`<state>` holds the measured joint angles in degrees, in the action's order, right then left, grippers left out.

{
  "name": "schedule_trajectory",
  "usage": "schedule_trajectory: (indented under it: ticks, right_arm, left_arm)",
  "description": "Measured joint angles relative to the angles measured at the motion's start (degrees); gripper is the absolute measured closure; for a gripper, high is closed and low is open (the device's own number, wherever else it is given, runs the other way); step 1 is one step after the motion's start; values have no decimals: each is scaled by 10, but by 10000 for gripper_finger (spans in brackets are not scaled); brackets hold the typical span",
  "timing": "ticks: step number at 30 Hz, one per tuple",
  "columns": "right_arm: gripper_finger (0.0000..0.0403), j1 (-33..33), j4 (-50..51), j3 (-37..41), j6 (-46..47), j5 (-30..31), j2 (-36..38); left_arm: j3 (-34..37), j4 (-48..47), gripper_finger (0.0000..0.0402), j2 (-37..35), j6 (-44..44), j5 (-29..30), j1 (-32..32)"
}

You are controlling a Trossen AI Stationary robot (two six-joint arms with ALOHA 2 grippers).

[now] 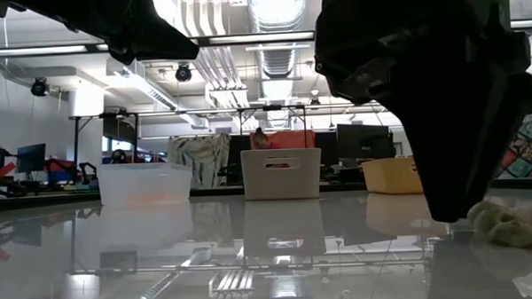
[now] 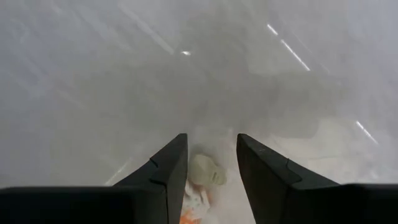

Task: Sort Halloween decoration
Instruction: Put the cream white skull toy into the yellow bin

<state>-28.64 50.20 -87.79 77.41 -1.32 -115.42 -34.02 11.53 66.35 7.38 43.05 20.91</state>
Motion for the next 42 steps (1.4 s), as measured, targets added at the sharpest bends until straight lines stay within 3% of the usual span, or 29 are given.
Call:
schedule_trajectory:
  ticks: [10, 20, 33, 42]
  right_arm:
    - [291, 3, 4, 1, -53, 28, 5]
    - [287, 9, 10, 1, -203, 28, 32]
    - [296, -1, 19, 1, -165, -21, 39]
    - [296, -7, 18, 1, -150, 10, 37]
  left_arm:
    - [0, 0, 326, 0, 0, 0, 0]
    - [0, 0, 326, 0, 0, 0, 0]
    - [0, 3, 326, 0, 7, 0, 0]
    - [0, 5, 326, 0, 11, 0, 0]
